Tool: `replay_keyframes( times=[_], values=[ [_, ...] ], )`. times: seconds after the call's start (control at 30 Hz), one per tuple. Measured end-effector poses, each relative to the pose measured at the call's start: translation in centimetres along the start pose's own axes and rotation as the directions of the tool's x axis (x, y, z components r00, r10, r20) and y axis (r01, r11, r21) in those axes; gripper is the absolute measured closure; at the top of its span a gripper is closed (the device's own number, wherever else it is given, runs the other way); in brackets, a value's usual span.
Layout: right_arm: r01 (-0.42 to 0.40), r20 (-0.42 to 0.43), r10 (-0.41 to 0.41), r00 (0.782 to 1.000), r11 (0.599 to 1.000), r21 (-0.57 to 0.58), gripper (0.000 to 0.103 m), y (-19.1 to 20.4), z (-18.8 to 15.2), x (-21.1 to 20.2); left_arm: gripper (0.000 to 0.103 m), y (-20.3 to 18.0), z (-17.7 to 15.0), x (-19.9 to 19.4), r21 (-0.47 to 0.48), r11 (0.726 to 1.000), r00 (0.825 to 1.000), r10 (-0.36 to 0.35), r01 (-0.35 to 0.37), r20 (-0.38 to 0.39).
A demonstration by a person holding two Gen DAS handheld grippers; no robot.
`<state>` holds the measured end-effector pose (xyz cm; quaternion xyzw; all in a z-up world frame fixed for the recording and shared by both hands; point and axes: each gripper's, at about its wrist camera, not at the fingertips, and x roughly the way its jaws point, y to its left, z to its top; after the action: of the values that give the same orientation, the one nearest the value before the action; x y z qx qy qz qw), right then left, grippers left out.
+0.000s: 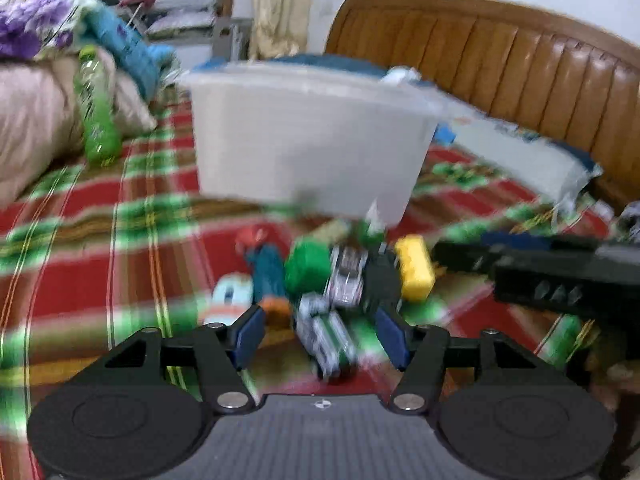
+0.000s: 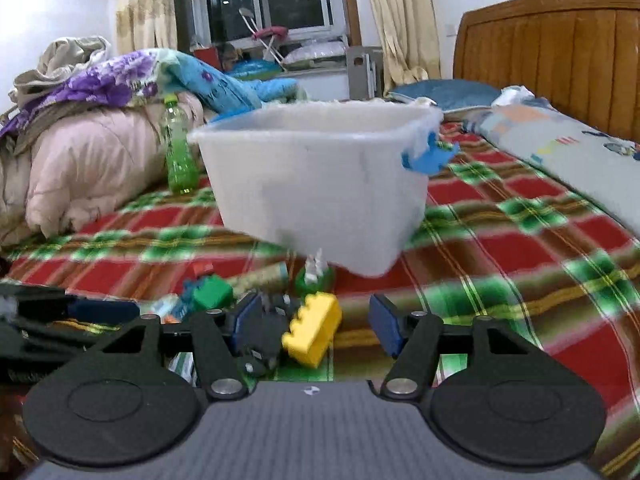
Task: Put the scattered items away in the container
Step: 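Return to the toys and grasp the white-green toy car with the left tool, then grasp a black toy car with the right tool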
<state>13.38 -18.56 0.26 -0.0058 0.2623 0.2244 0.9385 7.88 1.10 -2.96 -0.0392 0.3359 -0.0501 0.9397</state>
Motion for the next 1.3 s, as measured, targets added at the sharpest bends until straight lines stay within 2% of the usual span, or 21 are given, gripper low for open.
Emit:
replay_keyframes(
  times=[0.17,0.33,0.37,0.47,0.5,0.57,0.6,0.63,0.67,0.77,0.83,0.93,1.0,1.07,1.13,1.3],
  values=[
    [0.02,0.047,-0.018,0.999,0.999,-0.036,0.04,0.1,-1.3,-0.9,0.038,-0.2,-0.9,1.2,-0.036,0.999,1.0,-0.015,0.015,-0.014],
    [0.029,0.057,-0.026,0.998,0.998,-0.056,0.041,0.3,-2.3,-0.9,0.039,-0.9,-1.0,2.5,-0.002,1.0,1.0,-0.01,0.01,-0.01],
    [0.028,0.065,-0.023,0.998,0.997,-0.067,0.041,0.4,-2.4,-1.0,0.042,-0.9,-1.1,2.8,0.009,1.0,1.0,-0.005,0.005,-0.014],
    [0.0,0.071,0.006,0.997,0.997,-0.082,0.042,0.9,-2.6,-1.2,0.062,-0.9,-1.1,3.4,0.073,0.997,0.999,0.021,-0.019,-0.025],
    [-0.019,0.062,0.023,0.998,0.997,-0.077,0.042,1.0,-2.7,-1.1,0.064,-0.7,-1.0,3.4,0.089,0.996,0.999,0.015,-0.012,-0.03],
    [-0.06,0.032,0.063,0.997,0.996,-0.073,0.044,1.3,-3.0,-0.8,0.069,0.0,-0.9,3.1,0.088,0.996,0.999,0.003,0.0,-0.04],
    [-0.074,0.02,0.076,0.997,0.994,-0.076,0.049,1.6,-3.1,-0.7,0.069,0.5,-0.8,2.9,0.081,0.997,0.999,-0.001,0.005,-0.041],
    [-0.09,0.005,0.09,0.996,0.993,-0.079,0.059,1.9,-3.1,-0.4,0.069,0.9,-0.9,2.7,0.075,0.997,0.999,-0.005,0.008,-0.041],
    [-0.104,-0.014,0.103,0.995,0.991,-0.08,0.064,2.1,-3.1,0.0,0.069,1.3,-1.0,2.5,0.074,0.997,0.999,-0.003,0.006,-0.038],
    [-0.121,-0.061,0.117,0.991,0.989,-0.08,0.071,2.9,-3.0,1.3,0.069,2.2,-1.4,1.8,0.081,0.997,0.999,0.001,0.002,-0.034],
    [-0.087,-0.1,0.077,0.992,0.99,-0.108,0.072,3.7,-2.9,2.6,0.069,2.4,-1.5,1.6,0.087,0.996,0.999,-0.003,0.006,-0.036],
    [-0.028,-0.119,0.013,0.993,0.993,-0.118,0.068,4.3,-3.1,4.0,0.069,2.5,-1.6,1.5,0.083,0.996,0.999,-0.009,0.012,-0.036],
    [0.002,-0.105,-0.017,0.994,0.989,-0.147,0.068,4.8,-3.0,4.5,0.068,2.5,-1.6,1.5,0.084,0.996,0.999,-0.009,0.012,-0.035],
    [0.043,-0.087,-0.06,0.994,0.981,-0.191,0.063,5.4,-2.9,5.0,0.068,2.4,-1.5,1.6,0.085,0.996,0.999,-0.011,0.013,-0.035],
    [0.066,-0.079,-0.082,0.993,0.981,-0.183,0.045,5.5,-2.6,5.4,0.068,2.3,-1.6,1.6,0.081,0.997,0.999,-0.012,0.015,-0.032],
    [0.06,-0.093,-0.067,0.993,0.996,-0.072,0.032,5.0,-1.6,6.5,0.068,2.2,-1.5,1.8,0.078,0.997,0.999,-0.013,0.016,-0.032]
  ],
)
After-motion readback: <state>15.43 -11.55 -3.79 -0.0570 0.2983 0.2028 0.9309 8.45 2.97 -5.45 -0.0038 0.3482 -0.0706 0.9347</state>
